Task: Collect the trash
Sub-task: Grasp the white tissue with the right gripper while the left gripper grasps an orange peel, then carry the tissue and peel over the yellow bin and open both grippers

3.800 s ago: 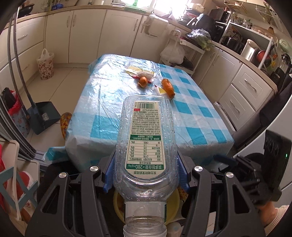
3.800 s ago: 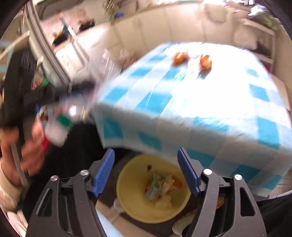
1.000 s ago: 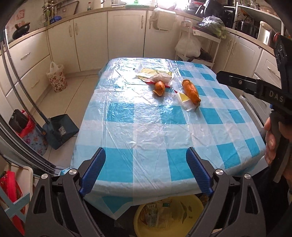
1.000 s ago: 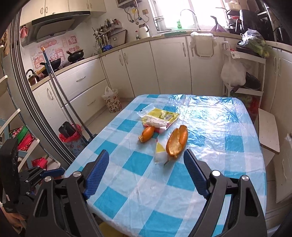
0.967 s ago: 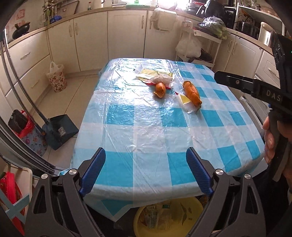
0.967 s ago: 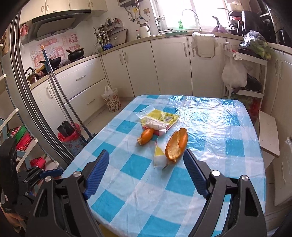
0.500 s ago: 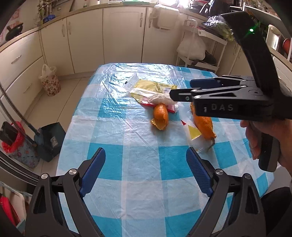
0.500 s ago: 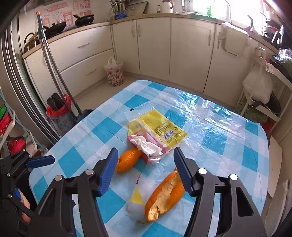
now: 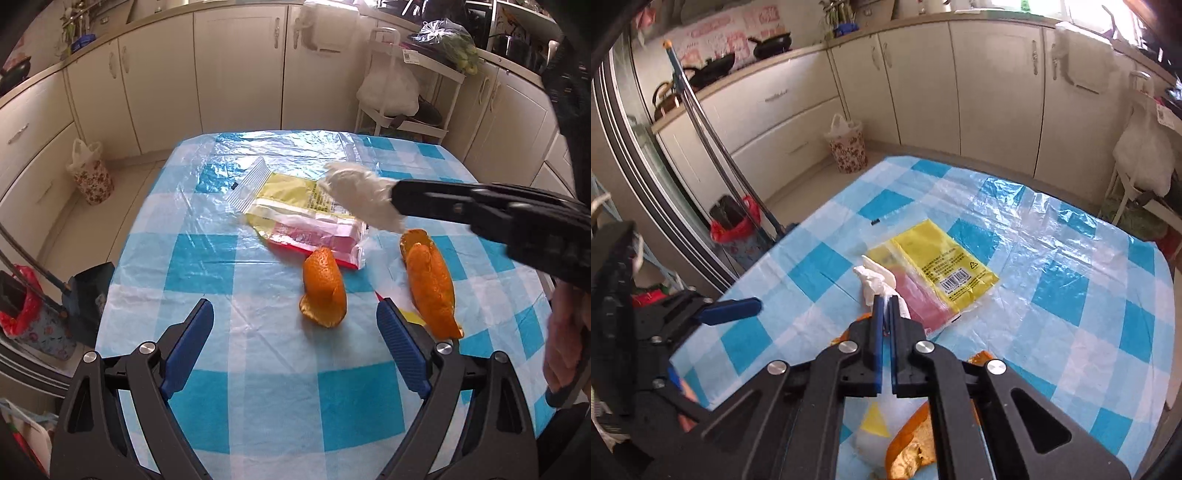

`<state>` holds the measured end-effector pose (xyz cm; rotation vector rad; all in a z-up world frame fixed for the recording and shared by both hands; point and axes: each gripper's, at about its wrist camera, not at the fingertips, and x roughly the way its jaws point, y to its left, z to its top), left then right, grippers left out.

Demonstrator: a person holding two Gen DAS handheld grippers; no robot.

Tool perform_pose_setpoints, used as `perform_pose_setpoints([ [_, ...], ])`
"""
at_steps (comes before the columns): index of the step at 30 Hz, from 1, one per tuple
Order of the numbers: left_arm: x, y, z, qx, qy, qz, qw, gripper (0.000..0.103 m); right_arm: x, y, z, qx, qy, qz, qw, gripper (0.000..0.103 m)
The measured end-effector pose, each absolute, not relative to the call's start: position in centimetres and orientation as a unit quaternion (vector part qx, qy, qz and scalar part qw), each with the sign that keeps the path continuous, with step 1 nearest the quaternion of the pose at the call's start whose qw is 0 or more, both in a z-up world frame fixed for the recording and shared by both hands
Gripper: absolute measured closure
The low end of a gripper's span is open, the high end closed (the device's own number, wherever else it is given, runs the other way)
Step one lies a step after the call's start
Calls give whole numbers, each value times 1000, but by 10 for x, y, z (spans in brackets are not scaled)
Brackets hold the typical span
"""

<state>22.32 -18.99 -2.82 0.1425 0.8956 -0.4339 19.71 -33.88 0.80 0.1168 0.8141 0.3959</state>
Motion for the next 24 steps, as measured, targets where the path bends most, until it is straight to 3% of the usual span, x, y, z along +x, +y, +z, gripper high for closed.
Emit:
perform_pose_setpoints([
  [1,229,-195,-31,71,432,-204,875,17,188,-347,12,81,380,193,901,100],
  [3,239,-201,-36,67,438,-198,874,27,178,-358,20,116,360,191,906,100],
  [7,250,-208,-50,54,466,-209,858,77,159,-378,28,180,334,192,905,100],
  [11,238,-205,-48,51,462,-216,859,84,140,-386,34,206,319,190,905,100],
  [24,140,-159,-7,43,436,-232,869,85,70,-378,27,219,316,156,910,100],
])
